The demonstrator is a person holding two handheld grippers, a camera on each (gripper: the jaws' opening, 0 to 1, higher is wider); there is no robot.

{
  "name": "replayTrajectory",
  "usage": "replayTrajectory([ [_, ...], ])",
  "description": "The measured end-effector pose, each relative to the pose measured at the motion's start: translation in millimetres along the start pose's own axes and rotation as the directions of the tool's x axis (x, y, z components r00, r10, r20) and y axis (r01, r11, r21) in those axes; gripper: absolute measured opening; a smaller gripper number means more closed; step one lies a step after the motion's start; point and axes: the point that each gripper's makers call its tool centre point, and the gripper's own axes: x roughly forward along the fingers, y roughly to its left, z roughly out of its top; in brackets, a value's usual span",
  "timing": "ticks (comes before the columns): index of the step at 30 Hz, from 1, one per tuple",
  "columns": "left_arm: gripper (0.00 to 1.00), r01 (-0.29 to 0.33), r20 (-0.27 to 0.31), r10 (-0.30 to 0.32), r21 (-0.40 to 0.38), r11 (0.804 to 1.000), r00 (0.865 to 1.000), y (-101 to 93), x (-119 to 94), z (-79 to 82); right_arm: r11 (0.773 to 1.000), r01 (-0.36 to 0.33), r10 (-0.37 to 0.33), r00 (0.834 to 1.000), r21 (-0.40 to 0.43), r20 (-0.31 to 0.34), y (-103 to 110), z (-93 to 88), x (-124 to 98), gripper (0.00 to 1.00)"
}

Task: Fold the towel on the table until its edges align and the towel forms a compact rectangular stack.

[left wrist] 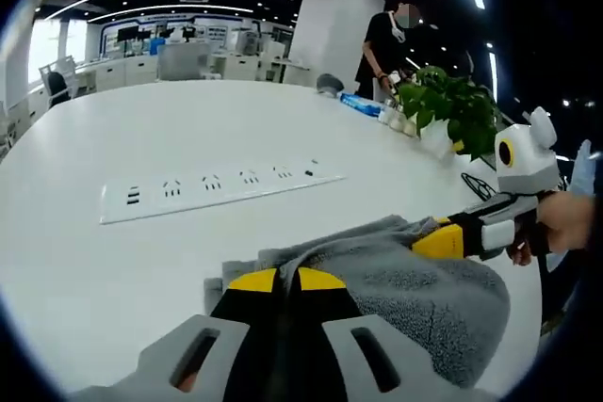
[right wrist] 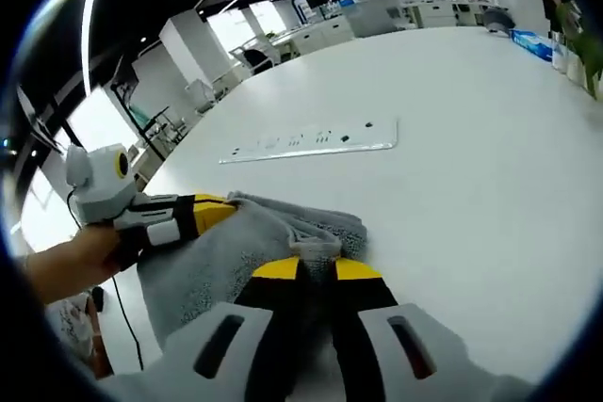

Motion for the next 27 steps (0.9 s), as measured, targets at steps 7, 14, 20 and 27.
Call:
replayTrajectory([
  [7,0.05,-0.004,-0.004,0.004,-0.019,1.0,1.0,0.1,-0.2,0.1,0.973,0.007,0.0,1.0,-0.229,0.031,7.9,8.3,-25.1,0.14],
  [14,0.06,-0.002,-0.004,0.002,-0.025,1.0,1.0,-0.2,0.5,0.6,0.892,-0.087,0.124,0.991,-0.444,0.055,28.9,14.4,-25.8,0.17],
  [20,0.06,0.006,-0.016,-0.006,-0.039,0.999,1.0,-1.0,-0.4,1.1,0.875,-0.148,0.132,0.989,-0.46,-0.068,26.0,-11.6,-8.9,0.19],
  [27,0.15,0.066,-0.006,-0.066,-0.014,0.998,0.998,-5.1,-21.5,13.8,0.882,-0.164,0.143,0.986,-0.442,-0.082,24.6,-16.2,-4.7,0.21],
])
